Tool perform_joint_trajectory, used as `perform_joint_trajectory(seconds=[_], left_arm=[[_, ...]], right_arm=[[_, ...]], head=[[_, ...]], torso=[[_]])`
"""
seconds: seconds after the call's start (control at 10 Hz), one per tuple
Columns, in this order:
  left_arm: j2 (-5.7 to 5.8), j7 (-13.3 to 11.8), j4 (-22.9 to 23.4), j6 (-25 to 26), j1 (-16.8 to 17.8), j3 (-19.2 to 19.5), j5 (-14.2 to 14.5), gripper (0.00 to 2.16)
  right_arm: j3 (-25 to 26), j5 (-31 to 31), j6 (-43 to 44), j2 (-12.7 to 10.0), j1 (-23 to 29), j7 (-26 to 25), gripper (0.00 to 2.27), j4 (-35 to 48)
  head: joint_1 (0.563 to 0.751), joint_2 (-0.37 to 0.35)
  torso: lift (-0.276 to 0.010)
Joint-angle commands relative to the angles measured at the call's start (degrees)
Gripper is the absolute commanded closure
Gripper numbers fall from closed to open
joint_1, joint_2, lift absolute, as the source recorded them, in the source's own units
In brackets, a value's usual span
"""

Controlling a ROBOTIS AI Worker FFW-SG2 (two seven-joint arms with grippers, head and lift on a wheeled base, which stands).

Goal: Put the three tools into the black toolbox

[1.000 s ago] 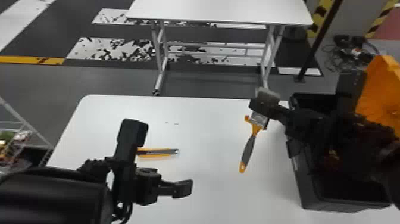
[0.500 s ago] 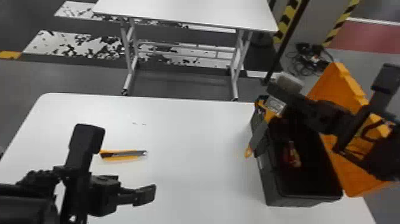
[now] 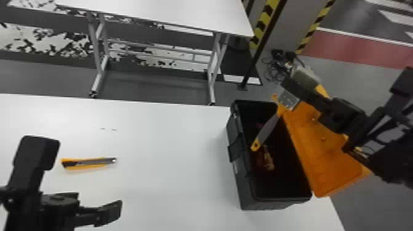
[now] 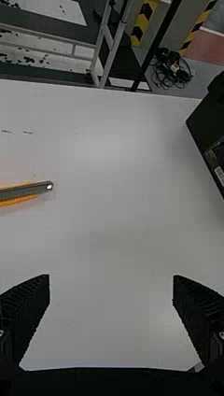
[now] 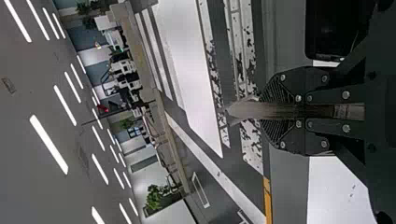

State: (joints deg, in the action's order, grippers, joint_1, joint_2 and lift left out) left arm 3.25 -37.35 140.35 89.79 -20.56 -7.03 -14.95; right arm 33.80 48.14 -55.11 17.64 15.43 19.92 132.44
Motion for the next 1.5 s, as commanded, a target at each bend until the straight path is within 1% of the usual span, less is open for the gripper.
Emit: perform_joint_trajectory(seconds=[0.0, 0.2, 0.4, 0.5, 0.7, 0.8, 1.0, 1.1, 1.2, 1.3, 1.4], left_arm=[[0.00, 0.00, 0.28, 0.24, -0.19, 0.17, 0.01, 0.02], [0.00, 0.08, 0.28, 0.24, -0.19, 0.00, 0.10, 0.02], [0.09, 0.08, 0.28, 0.24, -0.27, 0.17, 0.27, 0.02], [0.09, 0.08, 0.28, 0.24, -0.36, 0.08, 0.45, 0.02], [0.09, 0.08, 0.28, 0.24, -0.45, 0.52, 1.15, 0.02], [0.18, 0.00, 0.36, 0.24, -0.80, 0.79, 1.24, 0.02], [0.35, -0.36, 1.42, 0.24, -1.06, 1.84, 1.77, 0.02], [0.35, -0.44, 2.03, 0.24, -1.50, 2.37, 1.94, 0.02], [0.44, -0.27, 2.91, 0.24, -1.77, 3.69, 2.82, 0.02], [0.44, -0.09, 3.00, 0.24, -2.03, 5.53, 3.97, 0.02], [0.44, 0.52, 3.26, 0.24, -2.65, 7.12, 4.40, 0.02]], right_arm=[[1.00, -2.44, 0.13, -0.06, 0.04, 1.00, 2.25, 0.01], [0.74, -6.92, 2.59, -0.68, 1.53, 4.16, 2.25, -0.78], [-1.55, -12.99, 5.93, -0.41, 2.50, 5.65, 2.25, -1.22], [-3.48, -16.86, 6.81, 0.03, 2.68, 5.83, 2.25, -1.22], [-8.93, -27.14, 9.27, 1.26, 2.94, 4.69, 2.25, -1.14], [-10.95, -30.39, 10.67, 1.34, 3.03, 3.63, 2.25, -1.75], [-13.06, -32.32, 11.73, 1.34, 2.94, 3.37, 2.25, -3.95], [-14.03, -32.94, 11.73, 1.17, 2.94, 3.37, 2.02, -4.83], [-14.11, -31.89, 11.20, 0.99, 3.11, 3.55, 0.59, -4.92], [-13.76, -27.31, 6.10, 0.99, 3.11, 4.86, 0.00, -4.56], [-14.03, -21.43, 0.65, 0.82, 3.11, 6.01, 0.02, -4.12]], head=[[0.695, -0.280], [0.695, -0.300], [0.695, -0.315], [0.695, -0.319], [0.695, -0.319], [0.695, -0.318], [0.695, -0.312], [0.695, -0.306], [0.695, -0.297], [0.695, -0.282], [0.695, -0.258]], torso=[[-0.051], [-0.051], [-0.051], [-0.051], [-0.051], [-0.051], [-0.051], [-0.051], [-0.051], [-0.051], [-0.051]])
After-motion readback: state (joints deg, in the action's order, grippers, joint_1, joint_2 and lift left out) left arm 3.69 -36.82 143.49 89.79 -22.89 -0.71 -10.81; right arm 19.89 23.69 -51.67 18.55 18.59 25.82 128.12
